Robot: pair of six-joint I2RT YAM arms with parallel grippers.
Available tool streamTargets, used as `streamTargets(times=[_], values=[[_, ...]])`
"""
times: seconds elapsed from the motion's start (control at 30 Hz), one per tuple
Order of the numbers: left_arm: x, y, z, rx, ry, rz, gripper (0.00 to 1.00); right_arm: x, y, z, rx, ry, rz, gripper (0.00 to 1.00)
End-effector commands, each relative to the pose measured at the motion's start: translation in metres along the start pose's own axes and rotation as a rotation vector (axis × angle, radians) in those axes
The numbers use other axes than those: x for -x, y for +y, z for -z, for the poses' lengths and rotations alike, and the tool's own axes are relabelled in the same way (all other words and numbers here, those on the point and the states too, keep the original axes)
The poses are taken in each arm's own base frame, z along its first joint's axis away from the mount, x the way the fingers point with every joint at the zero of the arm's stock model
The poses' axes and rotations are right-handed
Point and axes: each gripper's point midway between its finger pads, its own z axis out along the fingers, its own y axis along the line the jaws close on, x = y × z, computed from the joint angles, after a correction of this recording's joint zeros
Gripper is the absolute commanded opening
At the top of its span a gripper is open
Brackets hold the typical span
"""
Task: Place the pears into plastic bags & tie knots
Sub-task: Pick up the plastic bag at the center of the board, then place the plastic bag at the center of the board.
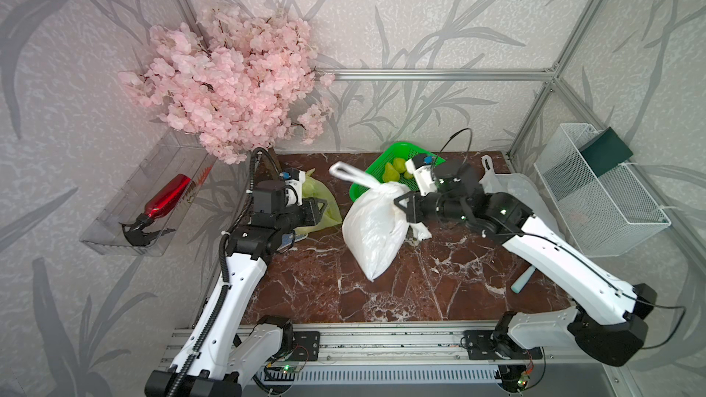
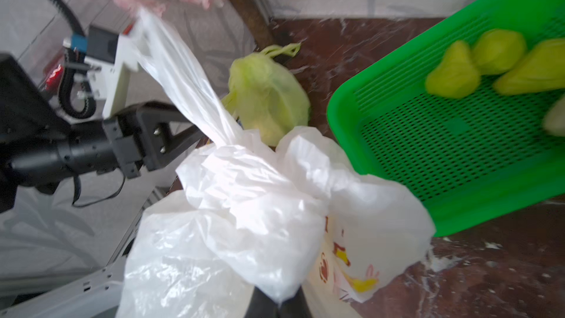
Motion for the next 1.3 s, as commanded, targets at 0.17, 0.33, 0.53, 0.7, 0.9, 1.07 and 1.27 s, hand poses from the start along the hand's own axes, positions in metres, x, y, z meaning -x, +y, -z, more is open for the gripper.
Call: streamTargets(times=[0.17,0.33,0.53,0.7,0.9,1.07,1.27], values=[[-0.002,-0.027,-0.012,-0.121,0.004,0.036,0.42,0.057,-0.129,0.051,-0.325,-0.094,0.008,0.00],[-0.015,-0.035,-0.029,-0.141,0.050,0.036,0.42,0.064,-0.208,0.024,-0.482,-0.019,0.078,0.00],[-0.029,-0.042,-0.041,-0.156,0.094,0.032,0.42,0.067,-0.265,-0.022,-0.507,-0.050,0.161,0.00],[-0.039,-0.045,-0.050,-0.163,0.130,0.034,0.42,0.044,-0.296,-0.049,-0.551,0.020,0.107,0.24],[-0.042,-0.046,-0.056,-0.163,0.146,0.026,0.42,0.022,-0.284,-0.019,-0.593,0.058,-0.041,0.63],[-0.045,-0.046,-0.059,-0.165,0.156,0.019,0.42,-0.020,-0.287,0.039,-0.773,0.022,-0.167,0.70],[-0.052,-0.047,-0.065,-0.174,0.188,0.010,0.42,-0.088,-0.324,0.064,-0.896,0.054,-0.294,0.75]])
